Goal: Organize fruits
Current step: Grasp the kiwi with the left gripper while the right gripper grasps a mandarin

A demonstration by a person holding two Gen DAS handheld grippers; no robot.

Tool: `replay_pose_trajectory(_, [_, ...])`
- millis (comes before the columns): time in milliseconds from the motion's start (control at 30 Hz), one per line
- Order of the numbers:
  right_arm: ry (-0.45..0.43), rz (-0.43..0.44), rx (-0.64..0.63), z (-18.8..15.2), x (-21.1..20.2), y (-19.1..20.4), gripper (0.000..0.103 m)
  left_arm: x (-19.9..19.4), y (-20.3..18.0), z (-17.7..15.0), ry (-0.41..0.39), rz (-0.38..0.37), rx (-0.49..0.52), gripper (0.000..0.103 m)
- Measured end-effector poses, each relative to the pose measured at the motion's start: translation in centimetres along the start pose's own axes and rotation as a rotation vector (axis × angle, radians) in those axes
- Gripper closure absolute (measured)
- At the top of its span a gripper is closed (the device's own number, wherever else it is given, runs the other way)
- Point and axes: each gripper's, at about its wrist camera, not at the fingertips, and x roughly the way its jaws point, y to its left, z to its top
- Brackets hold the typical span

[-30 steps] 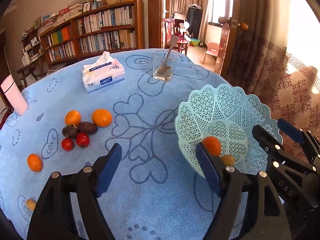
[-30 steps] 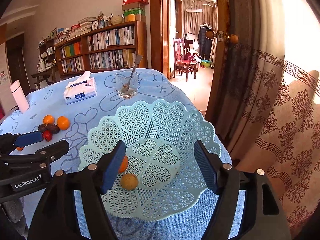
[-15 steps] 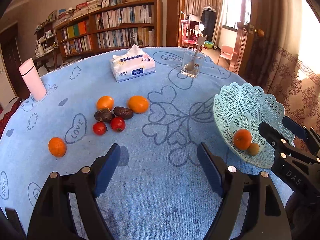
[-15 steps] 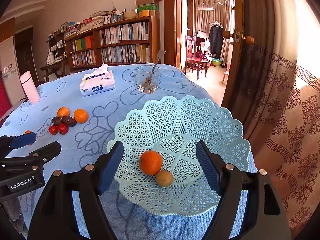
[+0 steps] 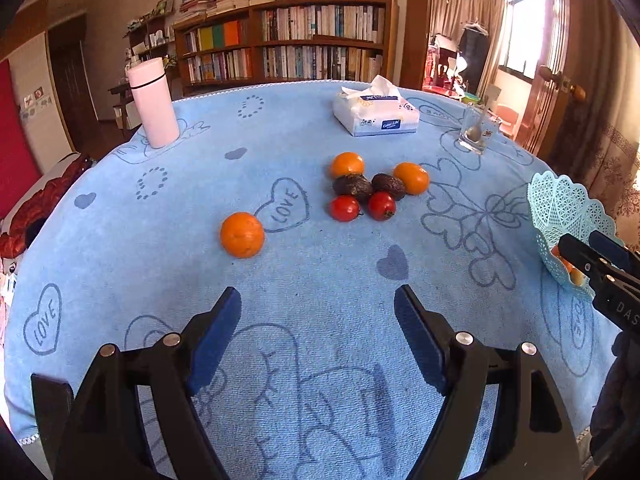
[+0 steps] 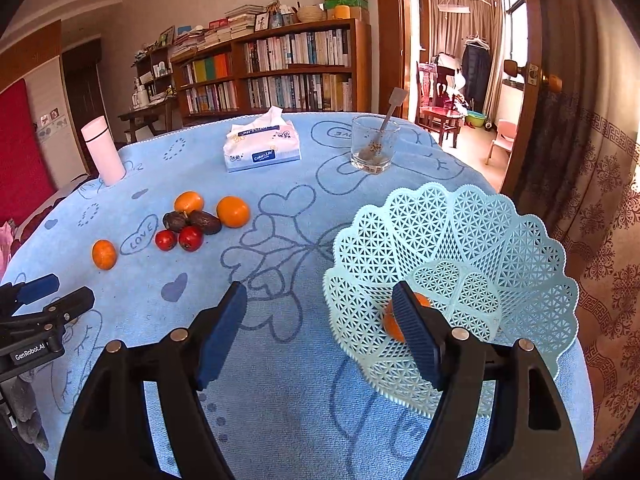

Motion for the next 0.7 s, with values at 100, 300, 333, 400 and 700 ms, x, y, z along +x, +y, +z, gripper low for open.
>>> replay_pose_trajectory(100, [0.017, 0.021, -0.021, -0.2, 0.5, 1.3, 0.027, -0.1, 2.1, -1.0, 0.001, 0.046, -0.03, 0.025])
replay_pose_trajectory(300, [0.065, 0.065, -0.045, -0.7, 1.7, 3.3, 0.027, 0.5, 4.9, -2.6, 0.024, 0.087, -0.055, 0.025])
replay_pose_trajectory(333, [0.067, 0.066, -0.053, -0.8, 1.8, 3.7, 0.027, 0.6, 5.2, -2.8, 0.029, 0.087, -0.059, 0.025])
replay_pose_trajectory(400, [0.075, 0.071, -0.064, -0.9, 2.0, 4.3, 0.027, 0.8, 5.8, -3.2, 0.036, 0.09, -0.069, 0.025])
replay_pose_trajectory(700, [0.119, 0.137, -0.09, -1.0, 3.4, 6.9, 0.027, 2.8, 7.3, -4.0, 0.092, 0.063, -0.112, 0.051])
